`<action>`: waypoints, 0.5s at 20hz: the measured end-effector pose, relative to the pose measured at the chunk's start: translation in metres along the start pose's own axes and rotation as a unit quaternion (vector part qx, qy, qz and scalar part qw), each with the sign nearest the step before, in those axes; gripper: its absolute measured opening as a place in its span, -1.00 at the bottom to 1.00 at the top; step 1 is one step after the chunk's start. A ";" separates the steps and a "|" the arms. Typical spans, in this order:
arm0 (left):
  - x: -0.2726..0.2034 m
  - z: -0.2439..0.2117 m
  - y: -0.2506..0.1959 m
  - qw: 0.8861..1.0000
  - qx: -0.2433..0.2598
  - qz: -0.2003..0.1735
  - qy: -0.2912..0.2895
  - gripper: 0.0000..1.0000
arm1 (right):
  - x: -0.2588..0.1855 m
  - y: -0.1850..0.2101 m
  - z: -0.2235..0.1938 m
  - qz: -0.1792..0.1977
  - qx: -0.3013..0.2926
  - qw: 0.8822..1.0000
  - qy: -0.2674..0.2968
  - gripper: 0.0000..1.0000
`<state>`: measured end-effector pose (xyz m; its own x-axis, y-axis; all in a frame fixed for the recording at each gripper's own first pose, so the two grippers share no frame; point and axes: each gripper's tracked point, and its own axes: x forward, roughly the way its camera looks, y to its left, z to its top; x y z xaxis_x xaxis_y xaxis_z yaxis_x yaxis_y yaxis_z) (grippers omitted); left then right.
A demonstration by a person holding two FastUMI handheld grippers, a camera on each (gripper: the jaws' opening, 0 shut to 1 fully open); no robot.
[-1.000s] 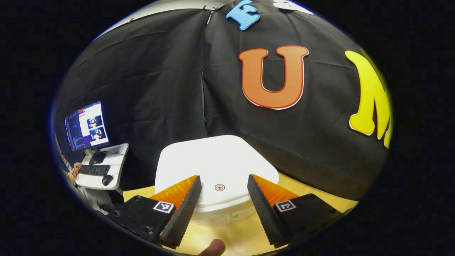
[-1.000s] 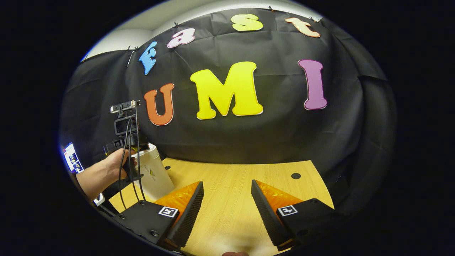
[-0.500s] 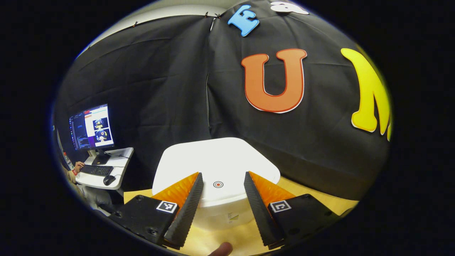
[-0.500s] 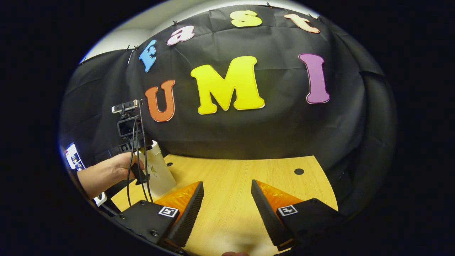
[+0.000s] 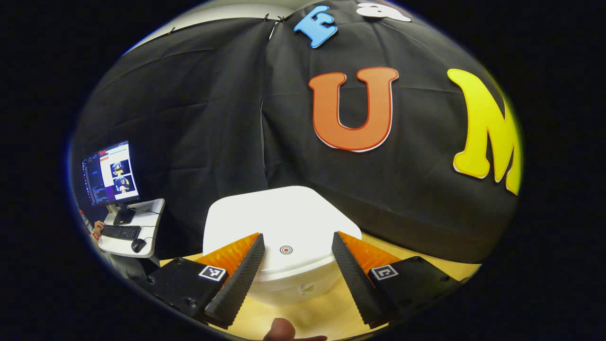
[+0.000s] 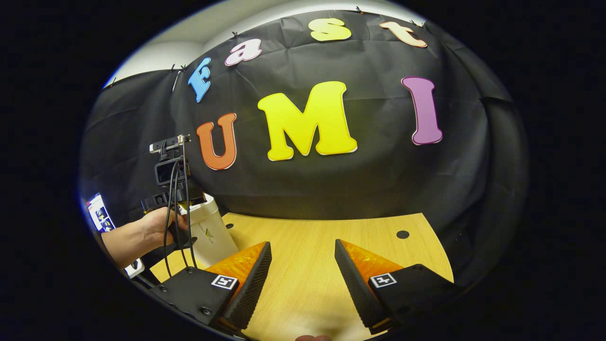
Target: Press the lid of the desktop garbage bin to open it, pick up the crumpled paper on the desktop and throw it into the bin, then pick up the pop can on the desktop and drop it into the bin, and finally close the garbage bin lid.
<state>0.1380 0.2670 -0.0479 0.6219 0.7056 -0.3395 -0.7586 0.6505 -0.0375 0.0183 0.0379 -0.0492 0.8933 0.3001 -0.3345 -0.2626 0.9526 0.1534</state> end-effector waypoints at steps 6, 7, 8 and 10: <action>-0.035 0.062 -0.032 0.987 0.015 -0.135 -0.083 0.92 | 0.000 0.003 0.043 -0.034 -0.018 0.997 -0.071 0.71; -0.045 0.067 -0.041 0.983 0.019 -0.162 -0.088 0.92 | -0.002 0.003 0.048 -0.040 -0.017 0.996 -0.080 0.69; -0.056 0.071 -0.048 0.978 0.019 -0.186 -0.092 0.93 | -0.004 0.004 0.051 -0.047 -0.018 0.995 -0.087 0.71; -0.077 0.070 -0.060 0.968 0.022 -0.235 -0.088 0.93 | -0.011 0.005 0.059 -0.059 -0.023 0.993 -0.103 0.71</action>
<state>0.1490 0.1937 0.0464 0.9226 0.3634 -0.1294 -0.3775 0.9196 -0.1086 0.0290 0.0364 0.0103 0.9731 0.1747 -0.1503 -0.1641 0.9832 0.0800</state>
